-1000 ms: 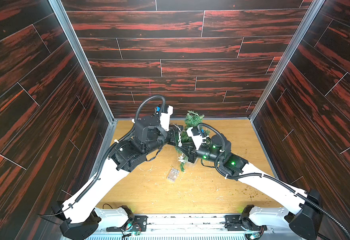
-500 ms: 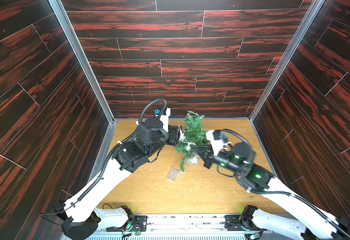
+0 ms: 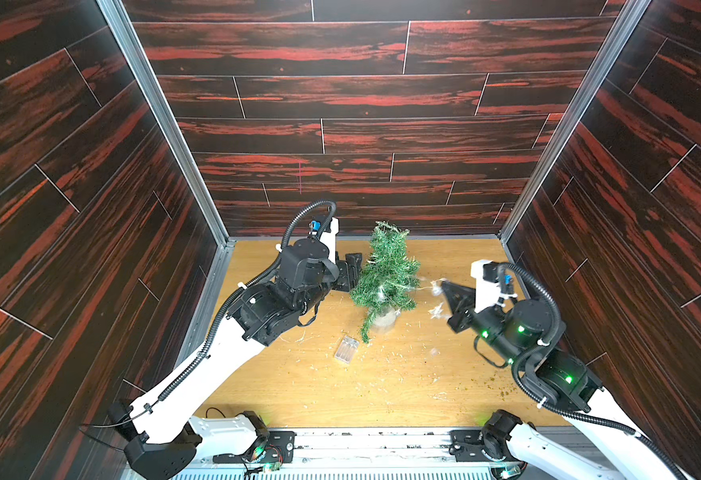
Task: Remove string lights from the small christmas tree
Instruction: Remove the light string from the Christmas tree.
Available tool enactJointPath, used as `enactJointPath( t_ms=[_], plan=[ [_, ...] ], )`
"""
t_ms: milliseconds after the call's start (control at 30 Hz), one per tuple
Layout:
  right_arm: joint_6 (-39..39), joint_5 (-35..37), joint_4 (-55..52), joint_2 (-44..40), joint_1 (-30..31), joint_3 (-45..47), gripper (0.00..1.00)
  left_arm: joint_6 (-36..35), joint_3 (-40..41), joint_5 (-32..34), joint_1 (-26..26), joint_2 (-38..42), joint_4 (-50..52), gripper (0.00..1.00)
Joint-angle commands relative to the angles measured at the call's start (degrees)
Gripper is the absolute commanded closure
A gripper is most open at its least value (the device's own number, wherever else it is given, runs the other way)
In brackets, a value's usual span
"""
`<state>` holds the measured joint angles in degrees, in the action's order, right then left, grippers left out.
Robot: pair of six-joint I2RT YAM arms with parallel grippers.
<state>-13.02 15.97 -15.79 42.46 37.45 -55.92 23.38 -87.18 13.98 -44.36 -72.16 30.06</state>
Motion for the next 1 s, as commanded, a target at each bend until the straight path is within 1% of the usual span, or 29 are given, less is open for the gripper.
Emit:
enactJointPath(
  t_ms=[0,200,300,500,633,700,800,967],
  plan=[
    [-1.6,-6.2,1.0,2.4,-6.8,-1.3,1.00,-0.4,0.6,1.0,0.3,1.1,1.4,0.37],
    [-3.9,-14.4,4.6,9.1,-17.8,-5.7,1.00,-0.4,1.8,1.4,0.7,2.4,2.1,0.37],
    [-4.7,-17.0,5.8,11.3,-20.4,-8.8,1.00,-0.5,2.1,1.7,0.9,3.2,2.4,0.37],
    [-4.4,-17.1,5.8,11.7,-21.2,-13.6,1.00,-0.6,3.8,1.9,1.6,4.5,2.4,0.37],
    [-4.4,-17.6,6.0,11.1,-21.6,-15.0,1.00,-0.7,4.5,1.4,2.3,4.5,2.4,0.37],
    [-4.4,-20.8,6.4,11.3,-21.6,-15.4,1.00,-0.7,4.9,0.8,3.0,4.4,2.4,0.37],
    [-4.5,-28.7,8.8,11.3,-21.7,-14.1,1.00,-0.2,5.7,-0.7,4.1,4.3,2.4,0.38],
    [-4.4,-35.4,9.9,12.1,-21.6,-12.0,1.00,0.1,7.3,-2.2,5.1,3.7,1.3,0.39]
  ],
)
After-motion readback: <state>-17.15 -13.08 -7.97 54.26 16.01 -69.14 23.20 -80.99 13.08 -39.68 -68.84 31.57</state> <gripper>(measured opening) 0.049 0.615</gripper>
